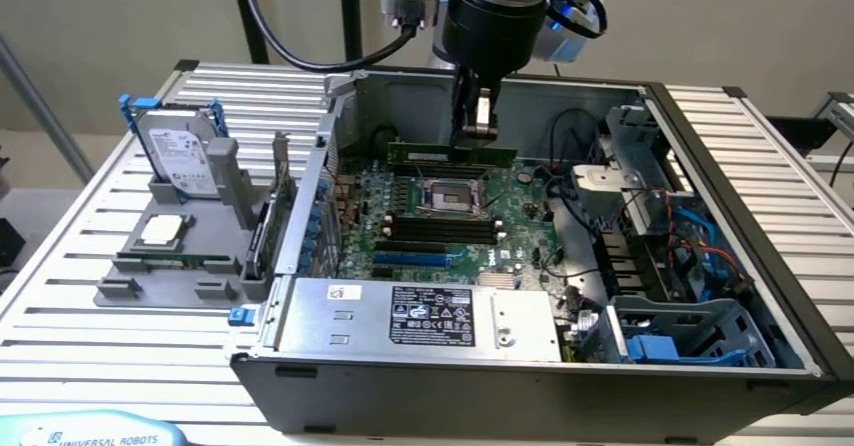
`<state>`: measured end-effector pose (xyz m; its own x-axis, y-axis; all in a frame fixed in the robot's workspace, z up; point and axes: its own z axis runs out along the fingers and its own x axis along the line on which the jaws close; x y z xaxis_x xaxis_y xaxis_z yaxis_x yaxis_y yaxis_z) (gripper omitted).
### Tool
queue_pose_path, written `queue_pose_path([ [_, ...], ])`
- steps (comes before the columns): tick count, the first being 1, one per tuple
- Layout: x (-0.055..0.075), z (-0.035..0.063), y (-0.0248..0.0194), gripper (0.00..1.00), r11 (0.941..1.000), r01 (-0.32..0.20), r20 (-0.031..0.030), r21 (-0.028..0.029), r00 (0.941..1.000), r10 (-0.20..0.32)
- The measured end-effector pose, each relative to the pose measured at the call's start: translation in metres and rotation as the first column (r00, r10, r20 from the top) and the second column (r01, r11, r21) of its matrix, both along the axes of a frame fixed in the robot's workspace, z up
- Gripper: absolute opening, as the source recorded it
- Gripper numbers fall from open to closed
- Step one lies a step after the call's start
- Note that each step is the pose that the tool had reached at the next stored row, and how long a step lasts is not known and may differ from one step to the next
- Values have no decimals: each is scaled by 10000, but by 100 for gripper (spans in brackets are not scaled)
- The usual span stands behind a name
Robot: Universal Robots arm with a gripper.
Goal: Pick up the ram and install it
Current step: 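Insert the ram into the slot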
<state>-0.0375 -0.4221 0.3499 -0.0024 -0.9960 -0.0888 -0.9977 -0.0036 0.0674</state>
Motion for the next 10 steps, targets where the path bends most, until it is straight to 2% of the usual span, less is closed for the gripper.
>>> queue_pose_path([
  [3,-6,-38,9,14,10000,17,3,0,10000,-17],
  [10,-29,-165,93,14,9999,143,2,-1,9999,-143],
])
